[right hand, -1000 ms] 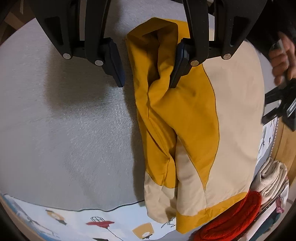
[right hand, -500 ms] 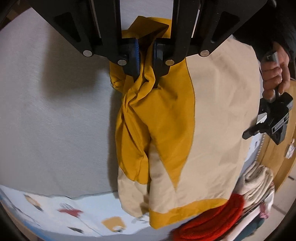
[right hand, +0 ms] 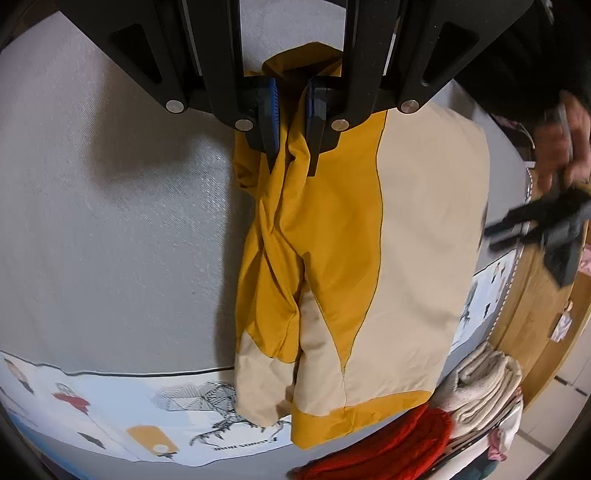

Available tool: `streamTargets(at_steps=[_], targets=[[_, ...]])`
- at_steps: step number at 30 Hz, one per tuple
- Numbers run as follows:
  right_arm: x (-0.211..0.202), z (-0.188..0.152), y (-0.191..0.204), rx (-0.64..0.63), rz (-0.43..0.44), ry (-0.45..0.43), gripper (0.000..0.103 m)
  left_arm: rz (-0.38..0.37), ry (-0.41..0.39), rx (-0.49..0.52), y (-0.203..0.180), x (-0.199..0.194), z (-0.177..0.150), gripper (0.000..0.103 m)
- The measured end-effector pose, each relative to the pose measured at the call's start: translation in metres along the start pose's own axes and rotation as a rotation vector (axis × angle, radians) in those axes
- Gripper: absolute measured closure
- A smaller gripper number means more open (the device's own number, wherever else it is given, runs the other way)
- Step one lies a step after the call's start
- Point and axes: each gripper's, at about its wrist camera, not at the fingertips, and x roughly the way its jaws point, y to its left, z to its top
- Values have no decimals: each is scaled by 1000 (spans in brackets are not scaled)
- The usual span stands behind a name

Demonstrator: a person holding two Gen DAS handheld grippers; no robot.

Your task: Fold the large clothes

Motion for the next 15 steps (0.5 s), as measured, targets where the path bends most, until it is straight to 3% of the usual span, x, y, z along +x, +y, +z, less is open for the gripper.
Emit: streamTargets(at_steps=[2,6,11,13,15], targets=[[-1,-1,3,13,-26,-2,89,66,8,90,-8,16,-22,46],[-5,-12,4,1,-82,-1,83,104,-86,92,-13,-5,-36,47],[-3,-44,9,-55,-345,34,81,254,-148,187,-35,-18,-82,46],[-14,-63,0,-29,-416,13,81,284,-204,200,-45,-30,-95,26],[-39,-81,-3,21,-423,-78,81,291,-300,184,-56,-49,-115,14]])
